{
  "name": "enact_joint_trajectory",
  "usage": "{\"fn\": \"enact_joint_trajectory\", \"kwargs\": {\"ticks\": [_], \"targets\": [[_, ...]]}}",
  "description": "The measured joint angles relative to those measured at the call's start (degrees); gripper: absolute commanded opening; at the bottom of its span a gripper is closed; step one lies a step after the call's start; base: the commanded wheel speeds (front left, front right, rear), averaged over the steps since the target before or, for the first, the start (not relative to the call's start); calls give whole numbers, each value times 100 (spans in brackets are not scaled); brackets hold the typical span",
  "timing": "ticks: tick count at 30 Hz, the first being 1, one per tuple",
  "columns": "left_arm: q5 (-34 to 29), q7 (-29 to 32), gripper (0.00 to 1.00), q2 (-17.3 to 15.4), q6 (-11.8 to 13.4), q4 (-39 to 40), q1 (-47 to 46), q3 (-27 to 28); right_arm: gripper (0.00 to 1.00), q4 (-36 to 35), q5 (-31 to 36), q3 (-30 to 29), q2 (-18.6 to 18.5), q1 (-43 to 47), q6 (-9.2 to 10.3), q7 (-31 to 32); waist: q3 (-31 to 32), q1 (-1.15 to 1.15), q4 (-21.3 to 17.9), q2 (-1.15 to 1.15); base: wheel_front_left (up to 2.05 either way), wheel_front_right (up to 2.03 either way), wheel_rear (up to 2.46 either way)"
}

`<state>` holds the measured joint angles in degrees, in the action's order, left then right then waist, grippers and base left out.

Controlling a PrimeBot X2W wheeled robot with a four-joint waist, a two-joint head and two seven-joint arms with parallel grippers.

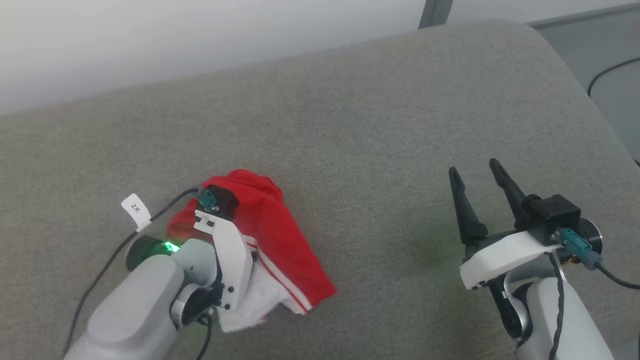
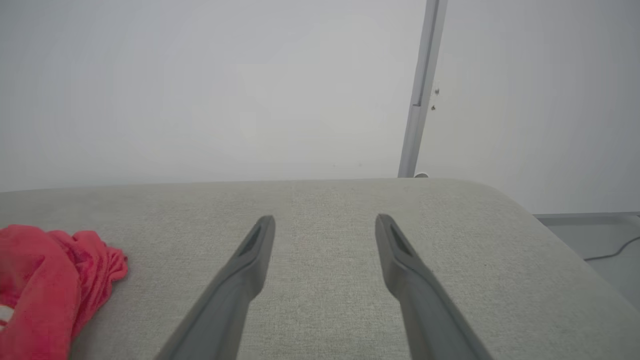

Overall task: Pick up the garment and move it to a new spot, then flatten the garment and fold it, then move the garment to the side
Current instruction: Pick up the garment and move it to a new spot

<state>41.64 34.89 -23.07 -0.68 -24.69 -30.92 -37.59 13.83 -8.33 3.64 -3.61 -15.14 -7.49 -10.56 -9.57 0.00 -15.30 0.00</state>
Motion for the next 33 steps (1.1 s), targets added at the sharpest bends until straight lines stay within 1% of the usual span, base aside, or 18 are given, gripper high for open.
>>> {"fn": "enact_joint_trajectory", "kwargs": {"ticks": [3, 5, 9, 15, 20, 26, 28, 33], "targets": [[104, -157, 100, 132, -113, -190, -14, 31, 100, 83, 9, 4, -15, 3, 0, -1, 115, 0, 51, 0, 0, 0, 0], [3, -274, 100, 132, -171, -209, -53, -48, 100, 109, 7, -2, -52, 36, 0, 8, 211, 0, 101, 0, 0, 0, 0], [38, -617, 100, 14, -237, -24, -84, 101, 100, 129, -25, -1, -152, 125, 0, 56, 425, 0, 233, 0, 0, 0, 0], [94, -1201, 100, -270, -198, 463, 165, 427, 100, 118, -86, -15, -250, 320, 1, 135, 749, 0, 486, 0, 0, 0, 0], [118, -1785, 100, -561, -24, 931, 511, 790, 100, 82, -131, -22, -300, 423, 0, 172, 940, 0, 727, 0, 0, 0, 0], [121, -2675, 100, -929, 260, 1290, 1081, 1334, 100, -1, -167, -74, -330, 531, 0, 209, 1088, 0, 976, 0, 0, 0, 0], [114, -3038, 100, -1018, 355, 1357, 1293, 1533, 100, -23, -168, -121, -333, 588, 0, 225, 1132, 0, 1045, 0, 0, 0, 0], [164, -3866, 100, -1177, 497, 1472, 1930, 2001, 100, -82, -176, -210, -357, 708, 0, 253, 1226, 0, 1194, 0, 0, 0, 0]]}}
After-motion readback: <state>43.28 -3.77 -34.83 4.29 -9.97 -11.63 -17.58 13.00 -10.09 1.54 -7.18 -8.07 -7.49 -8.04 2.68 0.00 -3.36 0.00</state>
